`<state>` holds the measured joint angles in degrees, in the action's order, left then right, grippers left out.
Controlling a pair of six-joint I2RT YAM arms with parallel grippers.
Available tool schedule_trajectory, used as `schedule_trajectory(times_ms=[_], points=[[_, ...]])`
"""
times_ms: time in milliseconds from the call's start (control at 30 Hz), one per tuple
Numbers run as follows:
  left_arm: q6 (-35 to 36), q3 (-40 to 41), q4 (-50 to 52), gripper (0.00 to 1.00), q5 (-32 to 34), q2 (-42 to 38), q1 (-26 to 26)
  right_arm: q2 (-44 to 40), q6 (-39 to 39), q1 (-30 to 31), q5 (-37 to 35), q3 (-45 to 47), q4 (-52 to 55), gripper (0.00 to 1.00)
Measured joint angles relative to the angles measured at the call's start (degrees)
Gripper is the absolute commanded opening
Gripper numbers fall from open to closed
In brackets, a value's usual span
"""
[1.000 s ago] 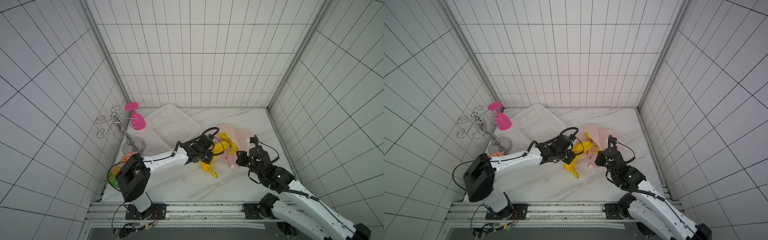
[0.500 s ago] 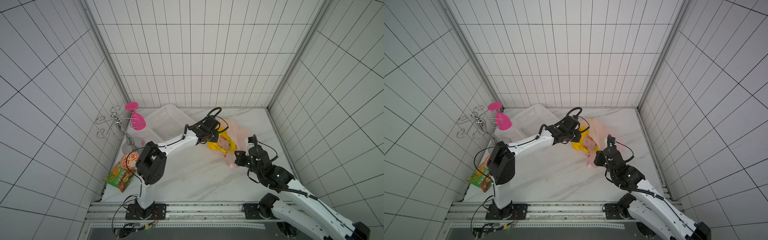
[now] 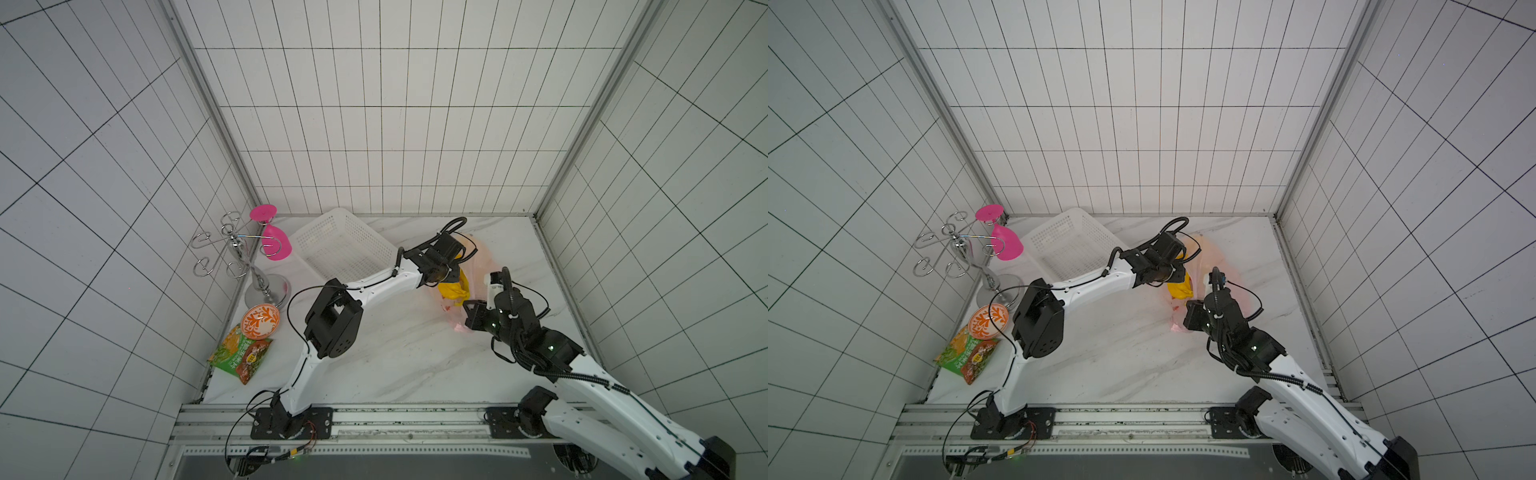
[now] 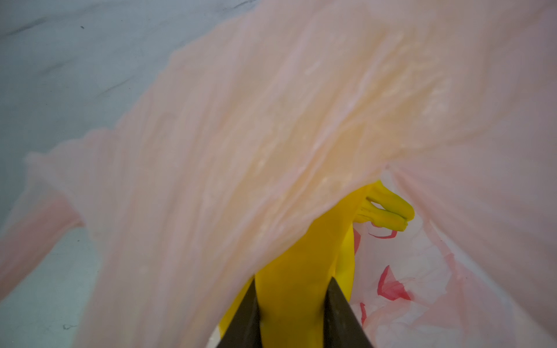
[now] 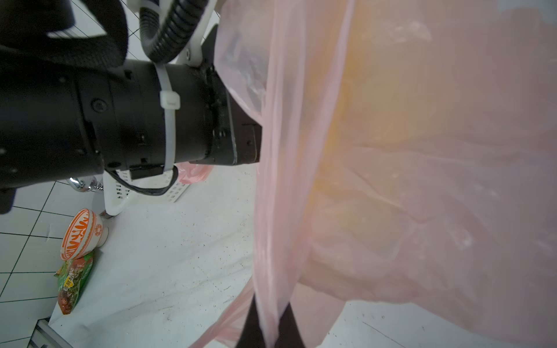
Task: Place the banana into a plastic bag & tie a knot
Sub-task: Place the banana into the plastic bag, then adjust the plastic bag at the center of the board.
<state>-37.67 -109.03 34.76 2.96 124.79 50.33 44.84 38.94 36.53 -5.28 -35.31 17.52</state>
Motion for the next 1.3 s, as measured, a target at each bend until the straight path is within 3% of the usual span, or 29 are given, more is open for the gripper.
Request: schedule_trajectory(times_ms=[200, 333, 567, 733, 933, 1033, 1300], points=[[-0.8, 0.7, -0.8, 0.55, -2.8, 0.0, 1.8, -0.6, 0.0, 0.0, -1.4, 0.0, -0.2, 0.0], [1.0, 7.9, -2.0, 0.7, -4.3, -2.1, 2.6, -1.8, 0.1, -0.2, -3.2, 0.0, 0.2, 0.0], [5.2, 17.8, -0.8, 0.72, -4.1, -12.9, 2.7, -2.5, -0.1, -2.1, -5.8, 0.0, 2.5, 0.0], [10.0, 26.0, -3.0, 0.72, -2.5, -29.9, 2.8, -3.0, -0.9, -4.3, -6.3, 0.0, 3.5, 0.0], [17.7, 40.2, -8.2, 0.72, 6.3, -45.7, 2.7, -3.5, -1.8, -6.0, -5.9, 0.0, 4.5, 0.0], [19.5, 45.3, -8.8, 0.71, 8.7, -46.9, 1.1, -3.5, -2.1, -6.6, -5.4, 0.0, 4.6, 0.0], [16.7, 46.8, -8.8, 0.66, 3.4, -41.6, -5.3, -3.5, -2.8, -6.9, -4.5, 0.0, 4.7, 0.0]])
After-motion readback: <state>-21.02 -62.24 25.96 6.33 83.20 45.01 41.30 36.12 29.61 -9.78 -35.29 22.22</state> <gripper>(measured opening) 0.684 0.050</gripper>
